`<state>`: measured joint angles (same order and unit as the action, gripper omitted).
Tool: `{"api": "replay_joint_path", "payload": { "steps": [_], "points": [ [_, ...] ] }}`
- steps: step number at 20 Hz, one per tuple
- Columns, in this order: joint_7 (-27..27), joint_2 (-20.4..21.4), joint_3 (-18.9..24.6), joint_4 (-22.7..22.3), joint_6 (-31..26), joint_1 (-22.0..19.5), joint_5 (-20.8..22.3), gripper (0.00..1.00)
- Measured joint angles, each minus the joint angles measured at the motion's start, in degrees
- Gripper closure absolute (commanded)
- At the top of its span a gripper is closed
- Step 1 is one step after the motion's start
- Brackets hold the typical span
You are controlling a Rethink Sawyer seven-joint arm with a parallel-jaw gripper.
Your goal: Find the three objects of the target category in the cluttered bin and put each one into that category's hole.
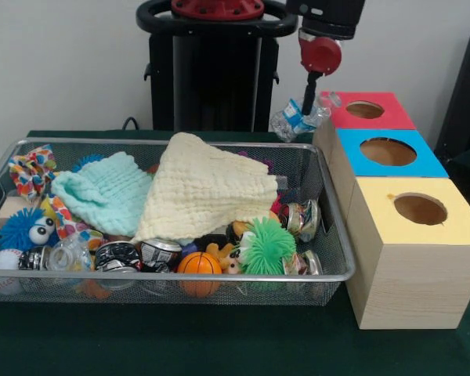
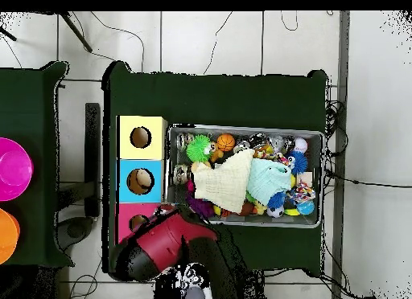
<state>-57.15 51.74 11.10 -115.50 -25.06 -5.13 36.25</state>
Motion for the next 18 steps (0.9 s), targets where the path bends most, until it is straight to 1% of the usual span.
{"api": "replay_joint_path", "payload": {
  "steps": [3, 5, 10, 15, 16, 18],
  "points": [
    [-2.23, -1.41, -1.45, 2.39, -0.77, 2.83, -2.22, 1.00],
    [-3.97, -1.75, -3.10, 3.77, -2.58, 4.66, -3.60, 1.00],
    [-6.64, -2.05, -5.66, 5.32, -5.58, 7.52, -6.05, 1.00],
    [-8.86, -2.55, -8.42, 6.95, -6.76, 10.83, -7.18, 1.00],
    [-9.76, -2.82, -9.54, 7.57, -7.23, 12.25, -7.50, 1.00],
    [-10.45, -3.05, -10.24, 8.01, -7.56, 13.17, -7.74, 1.00]
  ]
}}
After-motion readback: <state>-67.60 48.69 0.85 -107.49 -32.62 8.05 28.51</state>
